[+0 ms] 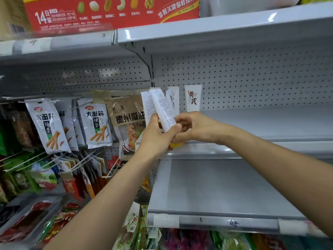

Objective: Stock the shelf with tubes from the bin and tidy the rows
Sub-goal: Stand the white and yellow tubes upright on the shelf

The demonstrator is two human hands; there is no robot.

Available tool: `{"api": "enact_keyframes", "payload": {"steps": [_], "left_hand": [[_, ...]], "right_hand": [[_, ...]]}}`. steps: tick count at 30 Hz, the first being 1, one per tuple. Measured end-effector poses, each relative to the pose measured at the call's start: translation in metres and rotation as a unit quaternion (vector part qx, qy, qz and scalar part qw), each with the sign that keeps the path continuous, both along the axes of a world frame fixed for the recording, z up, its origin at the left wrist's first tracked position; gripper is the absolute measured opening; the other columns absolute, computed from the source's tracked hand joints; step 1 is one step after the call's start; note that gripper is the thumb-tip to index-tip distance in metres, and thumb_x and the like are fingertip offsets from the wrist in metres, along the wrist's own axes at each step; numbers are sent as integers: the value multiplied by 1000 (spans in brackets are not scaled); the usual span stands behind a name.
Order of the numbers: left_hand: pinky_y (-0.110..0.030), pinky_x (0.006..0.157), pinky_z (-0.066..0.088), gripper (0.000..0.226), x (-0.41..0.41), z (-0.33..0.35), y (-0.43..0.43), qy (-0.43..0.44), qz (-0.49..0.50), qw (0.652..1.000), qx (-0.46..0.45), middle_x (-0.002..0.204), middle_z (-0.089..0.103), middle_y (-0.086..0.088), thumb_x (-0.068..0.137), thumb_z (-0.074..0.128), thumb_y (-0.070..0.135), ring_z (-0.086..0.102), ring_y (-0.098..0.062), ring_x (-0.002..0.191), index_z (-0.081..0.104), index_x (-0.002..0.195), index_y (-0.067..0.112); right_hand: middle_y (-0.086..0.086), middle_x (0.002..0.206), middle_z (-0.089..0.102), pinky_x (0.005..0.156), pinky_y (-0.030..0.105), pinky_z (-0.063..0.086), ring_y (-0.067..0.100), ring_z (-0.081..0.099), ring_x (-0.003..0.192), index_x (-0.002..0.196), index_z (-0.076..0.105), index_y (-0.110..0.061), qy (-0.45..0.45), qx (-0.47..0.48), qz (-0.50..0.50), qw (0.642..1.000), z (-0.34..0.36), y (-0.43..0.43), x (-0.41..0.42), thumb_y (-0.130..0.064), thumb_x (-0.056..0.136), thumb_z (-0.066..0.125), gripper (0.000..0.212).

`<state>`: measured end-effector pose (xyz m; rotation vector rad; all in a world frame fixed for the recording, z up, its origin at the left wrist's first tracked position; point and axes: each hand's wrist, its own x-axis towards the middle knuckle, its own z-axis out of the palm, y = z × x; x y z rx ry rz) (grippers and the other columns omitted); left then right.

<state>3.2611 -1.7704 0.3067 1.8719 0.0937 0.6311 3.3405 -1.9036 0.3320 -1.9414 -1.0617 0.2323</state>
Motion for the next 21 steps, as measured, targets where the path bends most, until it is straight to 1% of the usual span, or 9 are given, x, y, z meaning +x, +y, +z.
{"api": "enact_keyframes", "payload": {"steps": [2, 3, 5, 7, 10, 12, 16, 18, 21], "left_hand": [[-39, 63, 62, 41, 1, 2, -4, -1, -9, 1000, -10, 104, 64, 0, 89, 68, 29, 69, -17, 87, 48, 123, 20], [-40, 65, 62, 40, 1, 2, -4, 1, -13, 1000, -11, 104, 64, 1, 89, 67, 30, 69, -18, 88, 48, 123, 20], [-40, 68, 62, 37, 2, 3, -3, 5, -18, 1000, 3, 107, 63, 1, 92, 63, 33, 68, -18, 90, 49, 124, 21], [-36, 75, 60, 34, 3, 5, 1, 4, -22, 999, 47, 107, 63, 4, 94, 58, 35, 66, -15, 93, 52, 124, 23], [-28, 84, 51, 35, 5, 4, 12, 15, -27, 990, 140, 107, 63, 7, 93, 57, 38, 61, -11, 99, 52, 125, 24], [-31, 88, 50, 39, 7, 0, 20, 22, -6, 979, 204, 108, 60, 8, 91, 59, 41, 58, -10, 100, 52, 126, 26], [-36, 94, 47, 39, 9, -8, 28, 19, 44, 942, 332, 115, 56, 8, 91, 59, 41, 53, -11, 107, 52, 127, 27], [-39, 95, 46, 39, 11, -11, 30, 13, 53, 930, 364, 116, 56, 6, 91, 58, 41, 52, -13, 109, 53, 126, 26], [-39, 95, 45, 39, 14, -15, 32, 12, 63, 920, 386, 117, 57, 5, 91, 57, 42, 52, -15, 110, 54, 125, 25]], "right_hand": [[11, 98, 71, 79, 29, 56, 11, 65, 78, 107, 65, -8, -30, 28, -24, 999, -2, 4, -6, -11, 73, 79, 37], [12, 94, 70, 77, 32, 56, 10, 62, 74, 105, 64, -6, -36, 37, -34, 998, -4, 5, -7, -12, 73, 79, 35], [7, 84, 67, 70, 32, 53, 8, 57, 68, 103, 64, -7, -32, 49, -48, 997, -7, 4, -7, -11, 74, 77, 32], [3, 83, 67, 71, 30, 55, 9, 61, 69, 102, 62, -10, -12, 59, -60, 996, -7, 2, -4, -8, 73, 77, 33], [5, 91, 70, 72, 26, 58, 12, 66, 74, 105, 60, -8, 3, 79, -96, 992, -4, 0, 3, -2, 72, 78, 38], [8, 95, 71, 72, 26, 58, 16, 67, 79, 105, 59, -9, 0, 97, -138, 986, -3, -1, 11, -1, 70, 79, 40], [3, 93, 69, 63, 18, 50, 14, 67, 80, 104, 57, -12, -5, 100, -195, 976, -3, -3, 26, -3, 70, 79, 41], [2, 90, 68, 62, 20, 50, 12, 65, 77, 100, 56, -14, -8, 89, -211, 973, -7, -3, 33, -4, 70, 79, 39], [0, 88, 66, 68, 26, 50, 15, 64, 79, 92, 54, -18, -15, 70, -231, 970, -14, -3, 43, -7, 68, 80, 37]]}}
